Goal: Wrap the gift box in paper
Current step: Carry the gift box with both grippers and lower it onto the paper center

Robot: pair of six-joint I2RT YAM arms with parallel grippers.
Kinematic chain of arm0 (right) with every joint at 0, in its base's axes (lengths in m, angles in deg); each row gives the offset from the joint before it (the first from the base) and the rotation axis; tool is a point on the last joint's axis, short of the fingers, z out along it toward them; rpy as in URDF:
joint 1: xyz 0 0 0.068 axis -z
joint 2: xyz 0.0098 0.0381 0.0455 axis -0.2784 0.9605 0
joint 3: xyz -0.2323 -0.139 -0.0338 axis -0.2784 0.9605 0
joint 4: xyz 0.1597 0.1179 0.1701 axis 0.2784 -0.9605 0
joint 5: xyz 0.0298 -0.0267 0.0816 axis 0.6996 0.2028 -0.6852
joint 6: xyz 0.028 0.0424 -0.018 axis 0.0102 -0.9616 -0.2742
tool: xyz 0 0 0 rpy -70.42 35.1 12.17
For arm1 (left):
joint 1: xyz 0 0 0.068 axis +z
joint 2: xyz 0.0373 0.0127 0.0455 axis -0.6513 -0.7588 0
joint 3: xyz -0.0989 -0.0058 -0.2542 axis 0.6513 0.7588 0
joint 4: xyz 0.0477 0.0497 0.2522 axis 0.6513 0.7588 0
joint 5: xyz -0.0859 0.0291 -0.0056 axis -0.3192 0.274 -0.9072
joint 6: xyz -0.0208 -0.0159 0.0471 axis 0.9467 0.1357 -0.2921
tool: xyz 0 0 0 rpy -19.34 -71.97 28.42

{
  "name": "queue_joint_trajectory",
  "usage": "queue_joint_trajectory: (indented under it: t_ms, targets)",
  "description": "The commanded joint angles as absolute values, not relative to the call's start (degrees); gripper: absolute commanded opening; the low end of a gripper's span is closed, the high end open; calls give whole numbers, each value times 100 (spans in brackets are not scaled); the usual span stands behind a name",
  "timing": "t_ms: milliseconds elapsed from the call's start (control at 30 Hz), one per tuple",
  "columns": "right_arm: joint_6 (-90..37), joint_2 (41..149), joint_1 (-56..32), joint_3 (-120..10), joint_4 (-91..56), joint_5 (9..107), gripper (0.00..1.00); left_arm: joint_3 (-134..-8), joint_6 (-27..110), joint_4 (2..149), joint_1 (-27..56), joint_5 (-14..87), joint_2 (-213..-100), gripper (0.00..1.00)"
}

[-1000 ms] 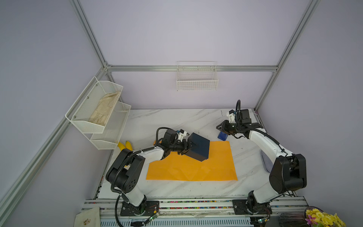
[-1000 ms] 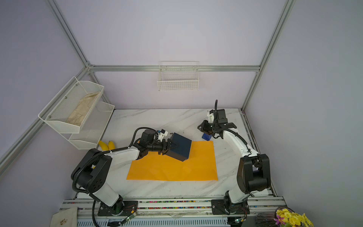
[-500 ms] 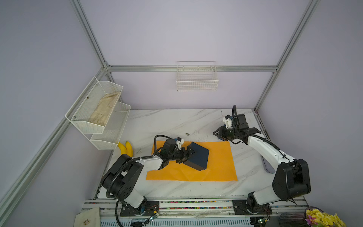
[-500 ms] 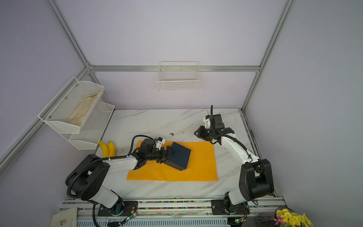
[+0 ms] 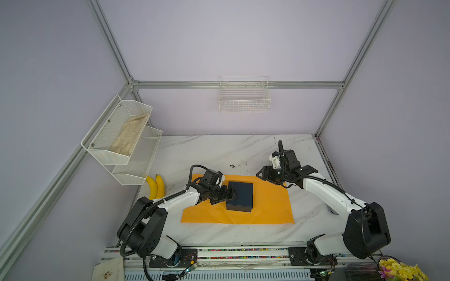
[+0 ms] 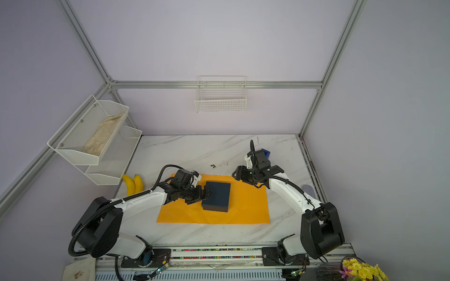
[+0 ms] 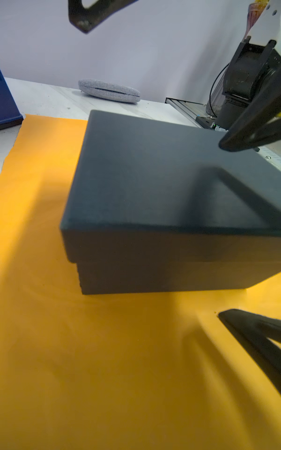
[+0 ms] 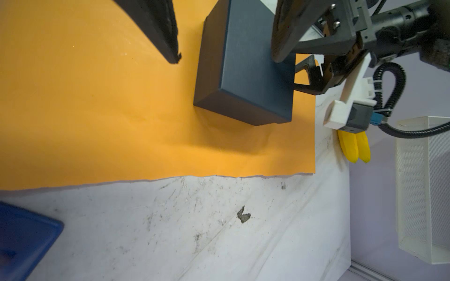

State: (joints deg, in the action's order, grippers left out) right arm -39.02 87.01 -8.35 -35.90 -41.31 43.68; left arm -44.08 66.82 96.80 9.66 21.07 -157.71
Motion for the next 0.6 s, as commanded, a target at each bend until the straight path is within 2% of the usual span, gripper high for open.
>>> queue_joint_trajectory:
  t_ms: [0, 167, 300, 567]
  targets:
    - [-4224, 8424, -1102, -3129, -4313, 4271, 67, -4952, 6454, 9960, 1030, 2005, -15387, 100]
    - [-4741, 8333, -1393, -2427, -3583, 3756, 66, -4974, 6630, 9610, 1162, 1325, -15684, 99]
    - [-5313, 8514, -1633, -2004, -2455, 3328, 65, -5026, 6663, 9519, 1216, 986, -15910, 97]
    - [-5444, 9125, -1833, -2178, -2018, 3474, 55, -5037, 6581, 9659, 1508, 947, -15969, 96]
